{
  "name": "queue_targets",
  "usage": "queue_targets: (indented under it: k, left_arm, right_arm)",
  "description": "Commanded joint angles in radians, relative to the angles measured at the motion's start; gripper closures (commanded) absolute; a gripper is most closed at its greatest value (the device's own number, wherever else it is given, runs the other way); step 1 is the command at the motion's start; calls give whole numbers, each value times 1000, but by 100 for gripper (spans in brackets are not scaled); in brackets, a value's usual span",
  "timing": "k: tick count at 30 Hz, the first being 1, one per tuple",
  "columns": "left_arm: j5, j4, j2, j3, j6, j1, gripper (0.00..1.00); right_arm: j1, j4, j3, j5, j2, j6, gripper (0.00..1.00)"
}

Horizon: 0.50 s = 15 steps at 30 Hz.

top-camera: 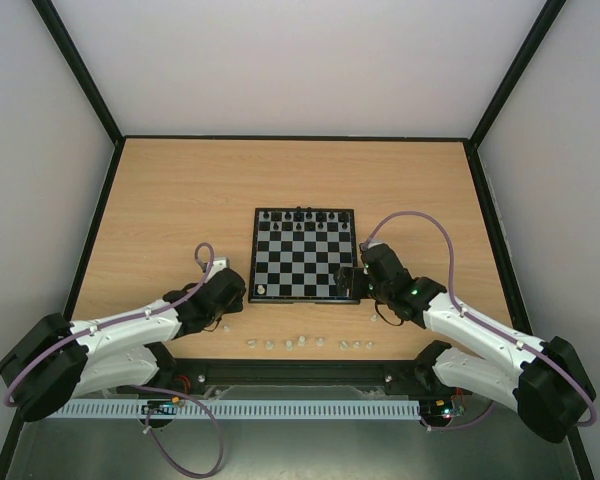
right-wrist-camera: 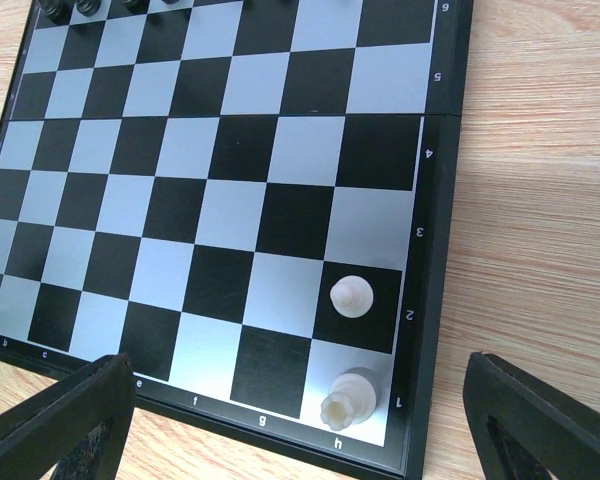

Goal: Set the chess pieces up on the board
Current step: Pick up the chess piece at the center of the board.

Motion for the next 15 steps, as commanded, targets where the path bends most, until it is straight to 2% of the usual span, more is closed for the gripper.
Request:
queue_targets:
  k: [1, 9, 15]
  left_arm:
    - [-16, -13, 6, 4, 13, -4, 76]
    - [-12, -2, 33, 20, 32, -4, 76]
    - [-12, 1, 44, 27, 40, -5, 84]
  right_arm:
    - [-4, -3, -12, 5, -7, 0, 10]
    - [-4, -2, -14, 4, -8, 0, 10]
    - [-4, -2, -15, 4, -10, 0, 10]
